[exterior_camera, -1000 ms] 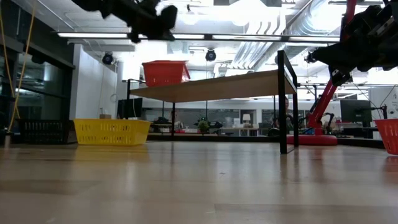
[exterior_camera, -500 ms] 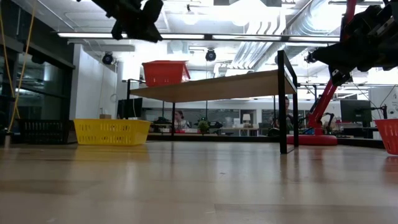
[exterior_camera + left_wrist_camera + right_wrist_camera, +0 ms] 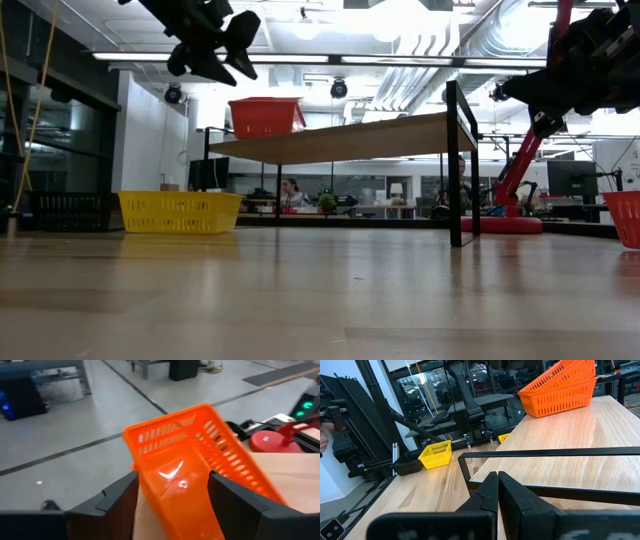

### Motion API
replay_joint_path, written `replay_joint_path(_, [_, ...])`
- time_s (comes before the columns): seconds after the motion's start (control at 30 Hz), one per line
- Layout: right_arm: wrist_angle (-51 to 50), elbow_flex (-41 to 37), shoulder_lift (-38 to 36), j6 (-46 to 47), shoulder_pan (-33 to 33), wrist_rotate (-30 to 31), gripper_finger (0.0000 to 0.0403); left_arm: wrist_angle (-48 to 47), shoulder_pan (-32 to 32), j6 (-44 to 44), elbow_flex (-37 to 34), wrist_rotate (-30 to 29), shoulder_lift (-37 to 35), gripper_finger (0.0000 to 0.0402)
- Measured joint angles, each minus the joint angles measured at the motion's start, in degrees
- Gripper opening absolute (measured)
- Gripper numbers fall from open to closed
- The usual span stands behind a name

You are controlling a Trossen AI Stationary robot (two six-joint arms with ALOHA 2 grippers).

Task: Stack baskets on shelf by color
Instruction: Stack the left orange bin on top of the orange bin on the shelf

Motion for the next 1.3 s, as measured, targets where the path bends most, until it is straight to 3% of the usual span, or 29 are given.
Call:
replay_joint_path(0.2, [0.0, 0.0, 0.0, -0.01, 0.02, 0.0, 0.0, -0.96, 0.18, -1.33, 0.02, -5.44, 1.75, 0.0225])
replay_joint_path(0.57, [-0.01, 0.0, 0.0, 0.0, 0.0, 0.0, 0.0, -0.46, 3.18, -2.3, 0.02, -2.63, 6.03, 0.0215])
replay_joint_path(0.73, [0.0, 0.0, 0.0, 0.0, 0.01, 0.0, 0.0, 0.02, 3.61, -2.63, 0.02, -2.59, 6.01, 0.0156])
replay_joint_path(0.97, [0.0, 0.0, 0.0, 0.0, 0.0, 0.0, 0.0, 1.61, 3.58, -1.71, 0.02, -2.52, 5.9, 0.0017])
replay_joint_path(1.3, [-0.02, 0.0, 0.02, 0.0, 0.02, 0.0, 0.0, 4.19, 3.56, 1.05, 1.84, -2.42, 5.55, 0.0004])
